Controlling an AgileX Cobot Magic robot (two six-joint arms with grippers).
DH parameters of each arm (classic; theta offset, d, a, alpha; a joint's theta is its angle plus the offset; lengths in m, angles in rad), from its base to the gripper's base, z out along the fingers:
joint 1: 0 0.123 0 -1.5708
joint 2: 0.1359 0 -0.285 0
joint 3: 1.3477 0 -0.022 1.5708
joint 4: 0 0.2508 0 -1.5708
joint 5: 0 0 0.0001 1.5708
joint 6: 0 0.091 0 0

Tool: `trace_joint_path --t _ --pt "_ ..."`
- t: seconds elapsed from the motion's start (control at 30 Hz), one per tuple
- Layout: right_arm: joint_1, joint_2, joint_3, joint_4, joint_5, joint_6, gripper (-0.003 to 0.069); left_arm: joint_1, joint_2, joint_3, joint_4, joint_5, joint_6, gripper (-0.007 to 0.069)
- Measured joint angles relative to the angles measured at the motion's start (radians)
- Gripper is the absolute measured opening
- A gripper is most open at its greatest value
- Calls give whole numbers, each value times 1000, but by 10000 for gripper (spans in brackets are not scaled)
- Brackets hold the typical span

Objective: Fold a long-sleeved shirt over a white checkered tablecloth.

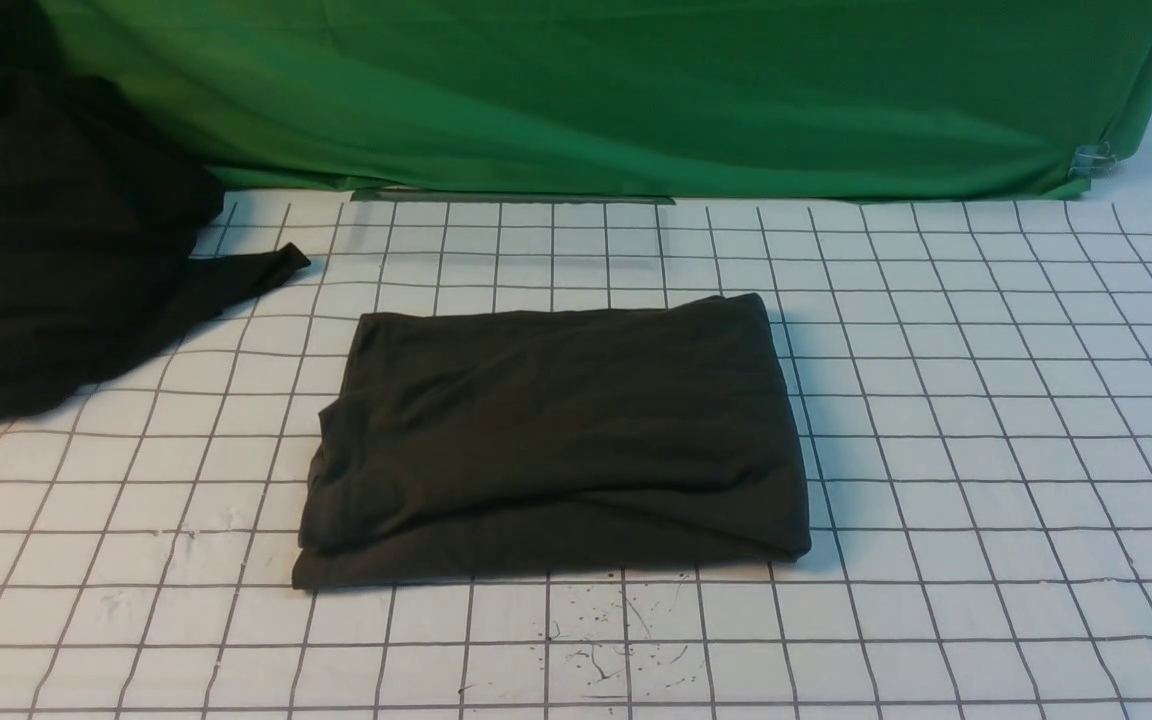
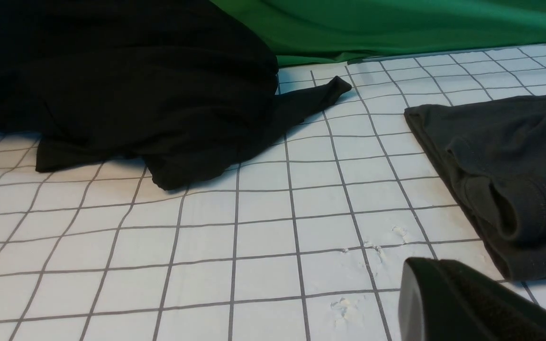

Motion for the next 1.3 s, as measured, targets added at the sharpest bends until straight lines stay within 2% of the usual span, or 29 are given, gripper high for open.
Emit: trace_joint_path --t 0.5,1.3 --pt "0 0 0 14 0 96 242 0 0 0 7 0 1 11" --pt "0 0 0 35 0 69 242 0 0 0 7 0 0 11"
